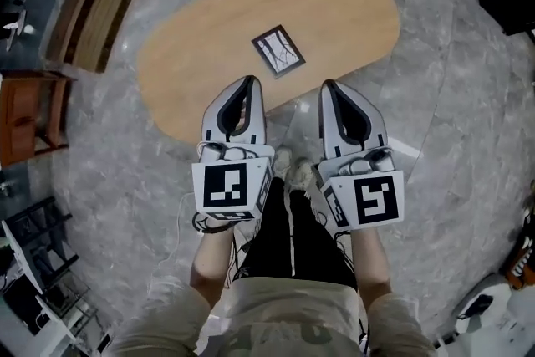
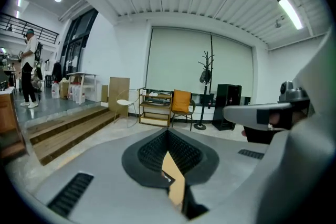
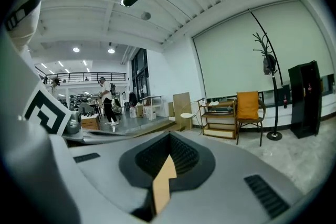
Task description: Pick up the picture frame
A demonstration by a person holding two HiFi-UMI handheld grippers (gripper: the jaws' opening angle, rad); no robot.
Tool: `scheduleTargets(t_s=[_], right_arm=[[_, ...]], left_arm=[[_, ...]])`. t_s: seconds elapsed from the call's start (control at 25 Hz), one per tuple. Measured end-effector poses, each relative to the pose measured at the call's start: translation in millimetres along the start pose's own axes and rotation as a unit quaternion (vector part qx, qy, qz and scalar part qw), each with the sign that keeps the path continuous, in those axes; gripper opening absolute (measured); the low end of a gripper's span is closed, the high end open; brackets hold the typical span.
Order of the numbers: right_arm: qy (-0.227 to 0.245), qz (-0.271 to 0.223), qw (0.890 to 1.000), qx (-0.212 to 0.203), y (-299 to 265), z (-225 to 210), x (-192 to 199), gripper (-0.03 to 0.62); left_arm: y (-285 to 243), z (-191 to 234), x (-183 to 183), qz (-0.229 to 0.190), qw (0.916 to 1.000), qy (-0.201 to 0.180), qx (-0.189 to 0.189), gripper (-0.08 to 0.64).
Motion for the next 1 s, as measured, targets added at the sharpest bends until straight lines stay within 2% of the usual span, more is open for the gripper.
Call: scheduleTargets(t_s=[0.2,0.4,0.56,0.76,1.0], right_arm=[[-0.005,0.018,1.000,-0.005,0,11,68,0.005],[-0.047,0.056,0.997,0.013,14,16,139,0.005],[-0.063,0.086,0.994,0.011,28,23,178,0.005],[-0.051,0.112,0.992,0.002,41,27,205,0.005],[-0.041,0.111,0.993,-0.001,43,25,204,0.005]], left_arm=[[3,17,80,0.043,0.9986,0.020,-0.024,0.009],[9,20,129,0.061,0.9974,0.024,-0.030,0.009],[9,18,161,0.075,0.9965,0.024,-0.030,0.009],[13,11,187,0.091,0.9948,0.039,-0.027,0.009],[11,4,188,0.094,0.9948,0.032,-0.023,0.009]])
Point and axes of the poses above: the fingertips, and each gripper's own axes: y backward along the fingers, z to its left, x out of its underside, the point moved 7 cm from there along y, backward along the fingers, and after that the axes turned 11 degrees about y, right-handed, at the moved point
